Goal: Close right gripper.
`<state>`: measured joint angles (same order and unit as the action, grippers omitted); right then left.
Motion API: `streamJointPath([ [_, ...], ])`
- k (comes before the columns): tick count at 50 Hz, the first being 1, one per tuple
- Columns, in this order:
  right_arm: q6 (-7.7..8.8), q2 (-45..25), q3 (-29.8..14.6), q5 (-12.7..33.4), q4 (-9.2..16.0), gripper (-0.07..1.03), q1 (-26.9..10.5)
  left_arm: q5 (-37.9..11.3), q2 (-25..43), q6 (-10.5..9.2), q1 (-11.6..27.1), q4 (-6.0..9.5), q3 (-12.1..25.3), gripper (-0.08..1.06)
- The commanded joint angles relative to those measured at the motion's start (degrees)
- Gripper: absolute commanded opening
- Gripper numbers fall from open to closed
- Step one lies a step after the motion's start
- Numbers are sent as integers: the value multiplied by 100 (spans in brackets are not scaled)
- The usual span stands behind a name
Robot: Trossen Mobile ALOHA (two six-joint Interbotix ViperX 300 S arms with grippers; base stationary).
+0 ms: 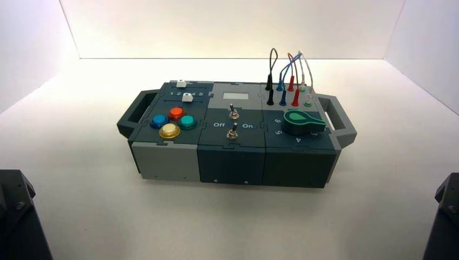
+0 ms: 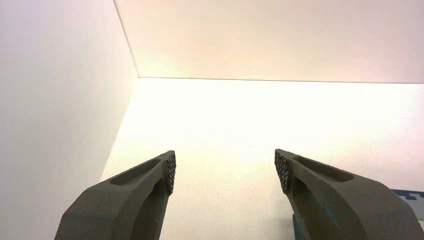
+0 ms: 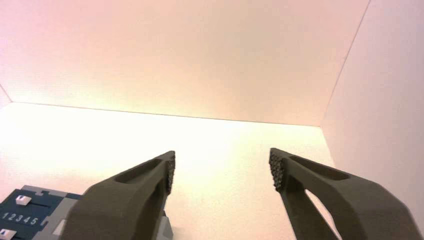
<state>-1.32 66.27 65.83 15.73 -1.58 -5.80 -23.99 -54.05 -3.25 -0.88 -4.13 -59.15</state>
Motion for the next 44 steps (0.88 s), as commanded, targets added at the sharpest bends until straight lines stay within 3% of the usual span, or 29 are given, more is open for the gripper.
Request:
streamJointPath([
  [1,18,-97,-290,193,-18,15,18,62,44,18,-18,0,79,102],
  [3,88,-62,-316,264,-53,-4,18,62,44,18,-18,0,79,102],
  [44,79,-132,-343,431,-97,-2,-26,9,0,18,-18,0,88,102],
])
